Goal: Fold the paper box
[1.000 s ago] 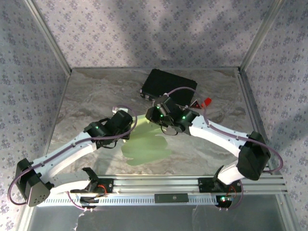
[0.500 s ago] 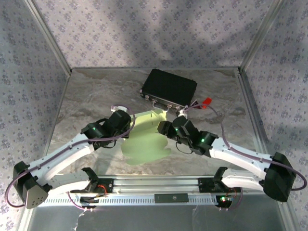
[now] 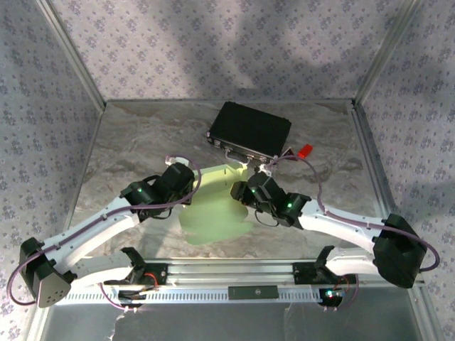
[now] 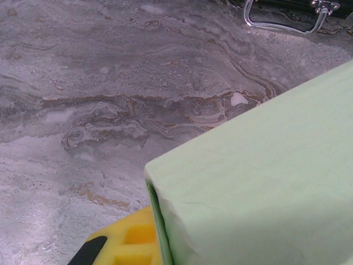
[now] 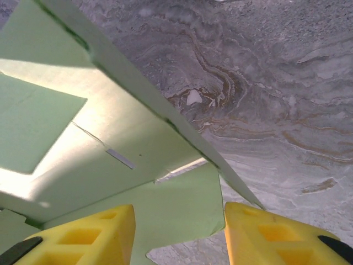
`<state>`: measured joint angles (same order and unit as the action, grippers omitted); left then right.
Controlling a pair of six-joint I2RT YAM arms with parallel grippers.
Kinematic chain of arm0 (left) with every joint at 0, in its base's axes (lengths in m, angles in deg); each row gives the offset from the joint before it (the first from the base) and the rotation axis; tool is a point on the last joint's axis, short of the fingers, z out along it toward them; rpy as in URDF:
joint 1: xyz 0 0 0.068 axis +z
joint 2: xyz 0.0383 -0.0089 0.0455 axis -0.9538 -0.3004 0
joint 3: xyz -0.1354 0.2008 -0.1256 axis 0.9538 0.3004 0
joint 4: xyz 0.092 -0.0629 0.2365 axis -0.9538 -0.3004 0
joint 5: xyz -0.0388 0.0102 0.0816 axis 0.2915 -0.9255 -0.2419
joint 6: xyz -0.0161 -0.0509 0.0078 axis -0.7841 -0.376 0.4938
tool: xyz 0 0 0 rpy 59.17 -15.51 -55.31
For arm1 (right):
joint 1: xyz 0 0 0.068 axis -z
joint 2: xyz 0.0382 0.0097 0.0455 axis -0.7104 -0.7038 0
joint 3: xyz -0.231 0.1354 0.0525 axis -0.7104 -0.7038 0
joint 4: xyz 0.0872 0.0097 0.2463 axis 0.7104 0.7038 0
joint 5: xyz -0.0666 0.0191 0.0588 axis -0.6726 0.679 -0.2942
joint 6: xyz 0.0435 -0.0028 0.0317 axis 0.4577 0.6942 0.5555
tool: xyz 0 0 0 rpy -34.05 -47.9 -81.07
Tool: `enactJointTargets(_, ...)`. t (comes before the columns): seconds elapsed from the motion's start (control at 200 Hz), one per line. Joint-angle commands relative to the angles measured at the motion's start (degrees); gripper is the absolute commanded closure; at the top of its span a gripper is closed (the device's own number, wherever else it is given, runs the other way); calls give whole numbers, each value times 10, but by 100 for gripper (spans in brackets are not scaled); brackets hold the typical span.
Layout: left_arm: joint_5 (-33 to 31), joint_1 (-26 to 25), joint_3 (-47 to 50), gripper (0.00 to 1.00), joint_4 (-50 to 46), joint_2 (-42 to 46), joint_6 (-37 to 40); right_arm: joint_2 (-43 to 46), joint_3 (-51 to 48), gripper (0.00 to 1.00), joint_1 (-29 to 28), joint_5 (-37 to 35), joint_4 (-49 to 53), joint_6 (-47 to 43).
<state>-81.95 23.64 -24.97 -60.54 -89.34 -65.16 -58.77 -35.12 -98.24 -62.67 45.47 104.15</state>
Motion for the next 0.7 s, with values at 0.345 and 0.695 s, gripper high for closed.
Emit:
enactJointTargets(0.345,-10,-14,-27,100,12,-17,4,-19,48,58,-5,22,4,-17)
enactJointTargets(0.695,-10,-13,-33,100,12,-16,7,-66,86,59,-39,27,0,-41)
